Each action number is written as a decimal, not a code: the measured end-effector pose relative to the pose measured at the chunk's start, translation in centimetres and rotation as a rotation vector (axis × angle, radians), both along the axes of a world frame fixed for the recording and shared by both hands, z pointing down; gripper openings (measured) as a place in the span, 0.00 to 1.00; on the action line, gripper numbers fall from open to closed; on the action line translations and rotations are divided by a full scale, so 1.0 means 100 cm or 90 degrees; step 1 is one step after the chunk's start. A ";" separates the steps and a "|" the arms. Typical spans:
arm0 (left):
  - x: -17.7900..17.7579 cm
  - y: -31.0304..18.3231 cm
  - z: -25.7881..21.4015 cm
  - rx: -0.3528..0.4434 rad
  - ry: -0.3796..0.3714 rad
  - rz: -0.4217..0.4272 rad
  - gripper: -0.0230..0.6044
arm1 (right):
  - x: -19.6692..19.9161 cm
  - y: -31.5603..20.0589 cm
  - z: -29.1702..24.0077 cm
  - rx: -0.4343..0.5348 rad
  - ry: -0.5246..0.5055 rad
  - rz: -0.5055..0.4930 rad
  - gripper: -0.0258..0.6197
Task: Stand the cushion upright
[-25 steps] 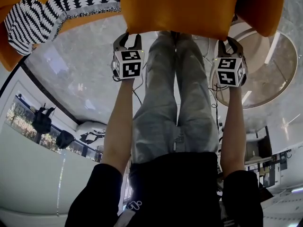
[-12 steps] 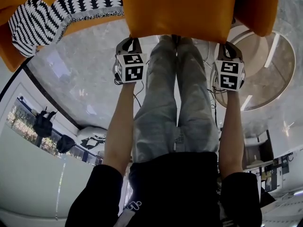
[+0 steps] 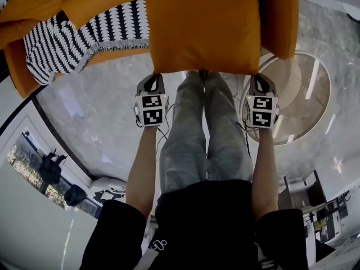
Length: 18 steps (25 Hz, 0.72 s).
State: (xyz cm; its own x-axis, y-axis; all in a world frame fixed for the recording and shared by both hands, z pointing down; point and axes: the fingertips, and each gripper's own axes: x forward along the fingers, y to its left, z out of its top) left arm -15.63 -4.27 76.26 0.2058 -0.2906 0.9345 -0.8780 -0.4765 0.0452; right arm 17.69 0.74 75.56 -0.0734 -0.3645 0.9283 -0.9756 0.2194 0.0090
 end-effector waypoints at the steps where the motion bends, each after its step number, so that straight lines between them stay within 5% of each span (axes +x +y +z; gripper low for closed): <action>1: 0.000 0.001 -0.011 -0.002 0.005 -0.002 0.06 | 0.000 0.000 -0.009 -0.002 -0.002 0.005 0.06; 18: 0.061 -0.110 -0.185 0.131 0.102 -0.026 0.06 | 0.066 -0.105 -0.170 0.160 -0.041 0.083 0.06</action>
